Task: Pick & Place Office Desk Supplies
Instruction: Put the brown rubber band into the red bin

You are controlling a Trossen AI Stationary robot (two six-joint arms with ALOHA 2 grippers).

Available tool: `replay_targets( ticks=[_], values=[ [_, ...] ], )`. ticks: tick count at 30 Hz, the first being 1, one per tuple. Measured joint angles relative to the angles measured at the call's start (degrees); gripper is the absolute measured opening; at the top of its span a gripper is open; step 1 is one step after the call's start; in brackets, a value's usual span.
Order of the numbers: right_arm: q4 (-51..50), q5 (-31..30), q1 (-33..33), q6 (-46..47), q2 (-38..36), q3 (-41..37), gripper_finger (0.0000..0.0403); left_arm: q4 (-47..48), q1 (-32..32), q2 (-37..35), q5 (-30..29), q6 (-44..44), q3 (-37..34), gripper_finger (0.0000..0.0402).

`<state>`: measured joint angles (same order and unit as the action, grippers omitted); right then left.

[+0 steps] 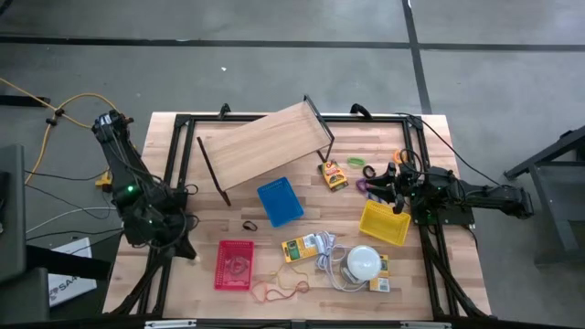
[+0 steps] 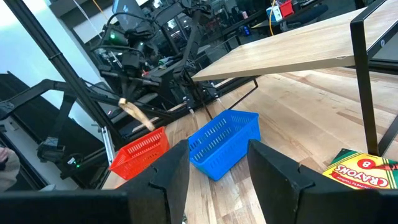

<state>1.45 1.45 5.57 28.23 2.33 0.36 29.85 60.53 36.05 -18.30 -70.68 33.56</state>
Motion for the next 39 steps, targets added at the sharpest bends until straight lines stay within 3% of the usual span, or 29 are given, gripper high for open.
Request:
replay_targets(
  ticks=[9,17,31,39],
  values=[
    [0.0,0.0,0.0,0.0,0.0,0.0,0.015,-6.0,-0.2,-0.3,-4.2,3.0,0.0,0.0001],
    [0.0,0.0,0.0,0.0,0.0,0.0,0.015,-7.0,-6.5,0.4,-6.5,4.6,0.0,0.0001],
    [0.0,0.0,0.0,0.0,0.0,0.0,0.015,-16.8,-19.0,11.6,7.2,9.2,0.0,0.0001],
    [0.0,0.0,0.0,0.0,0.0,0.0,0.015,-17.3,-19.7,19.1,8.6,8.4,0.0,0.0001]
  ],
)
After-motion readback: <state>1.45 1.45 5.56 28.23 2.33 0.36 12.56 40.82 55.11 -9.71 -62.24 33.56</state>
